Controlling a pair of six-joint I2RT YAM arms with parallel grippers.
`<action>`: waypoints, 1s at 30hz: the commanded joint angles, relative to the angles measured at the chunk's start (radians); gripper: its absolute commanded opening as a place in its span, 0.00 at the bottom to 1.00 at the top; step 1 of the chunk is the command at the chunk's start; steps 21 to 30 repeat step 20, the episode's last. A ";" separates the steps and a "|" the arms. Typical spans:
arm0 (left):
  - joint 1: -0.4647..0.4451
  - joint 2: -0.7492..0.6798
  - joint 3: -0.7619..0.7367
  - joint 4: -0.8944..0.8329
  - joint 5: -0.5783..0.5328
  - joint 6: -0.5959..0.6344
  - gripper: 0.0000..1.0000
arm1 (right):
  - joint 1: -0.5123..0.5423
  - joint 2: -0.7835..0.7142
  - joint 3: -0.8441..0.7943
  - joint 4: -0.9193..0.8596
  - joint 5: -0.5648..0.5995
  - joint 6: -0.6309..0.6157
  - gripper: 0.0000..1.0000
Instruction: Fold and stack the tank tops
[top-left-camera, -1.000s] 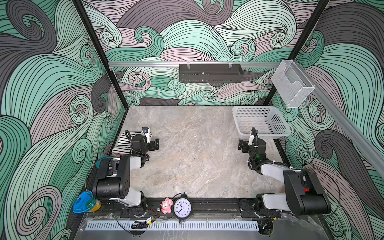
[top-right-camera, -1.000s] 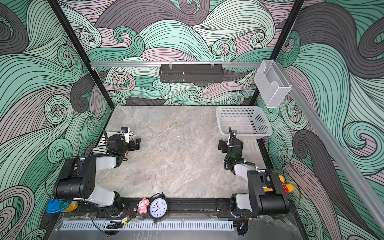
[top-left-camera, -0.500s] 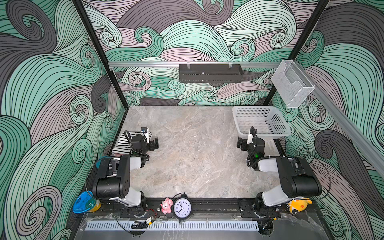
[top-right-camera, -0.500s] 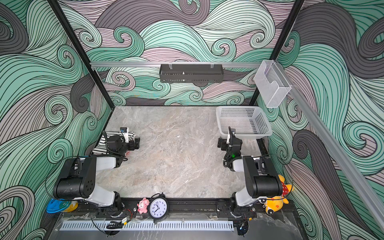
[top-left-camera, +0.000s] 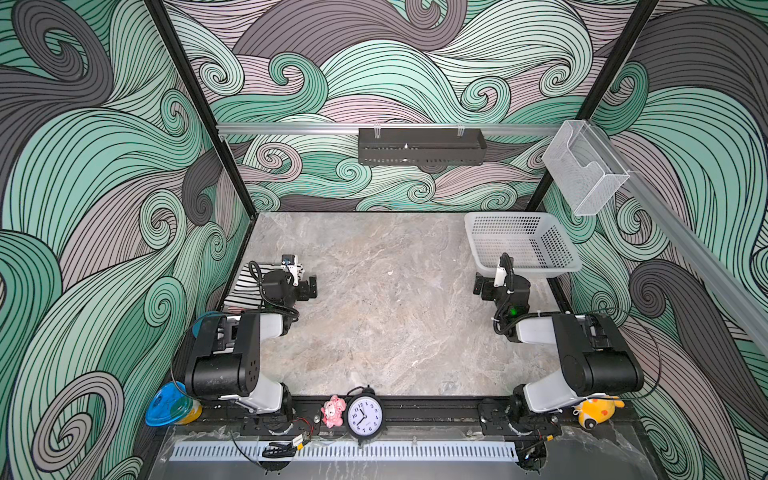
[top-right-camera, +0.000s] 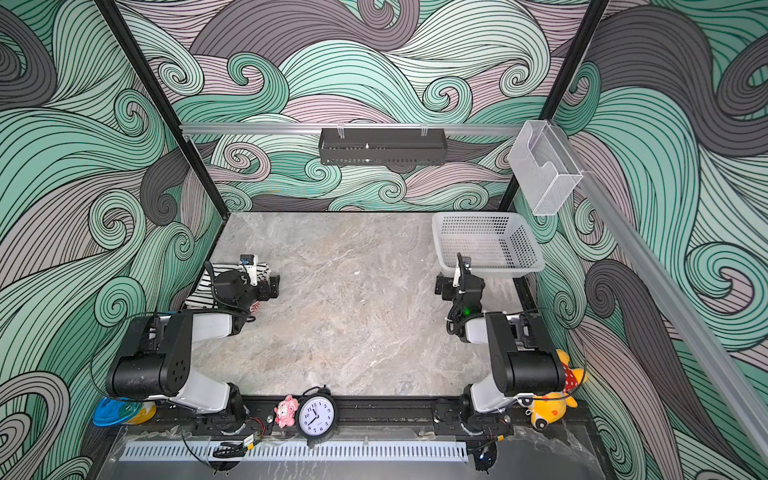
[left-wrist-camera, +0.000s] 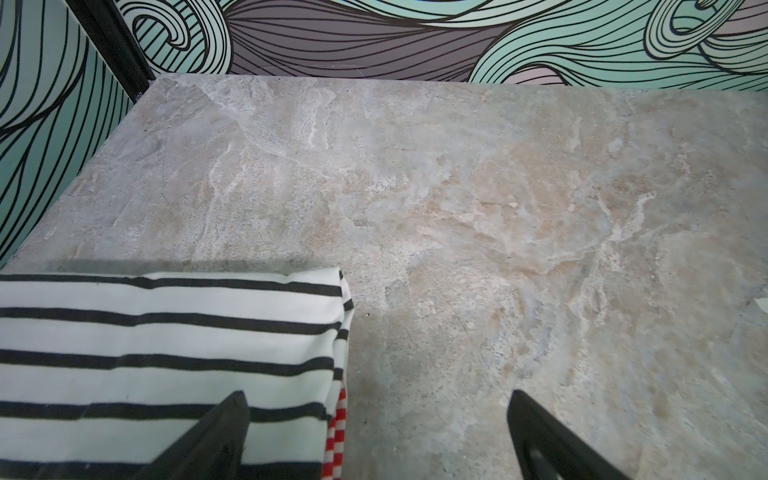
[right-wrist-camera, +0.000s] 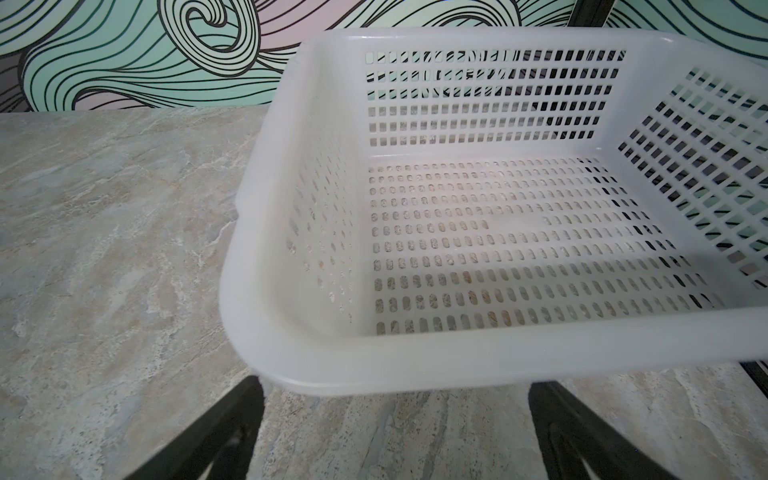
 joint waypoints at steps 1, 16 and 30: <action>-0.002 0.005 0.006 0.032 -0.008 -0.013 0.99 | -0.005 -0.010 0.002 0.028 -0.007 -0.022 1.00; -0.002 0.006 0.006 0.031 -0.008 -0.013 0.99 | 0.007 -0.008 0.004 0.025 -0.026 -0.042 1.00; -0.002 0.005 0.005 0.031 -0.008 -0.013 0.99 | 0.006 -0.010 -0.001 0.033 -0.024 -0.042 1.00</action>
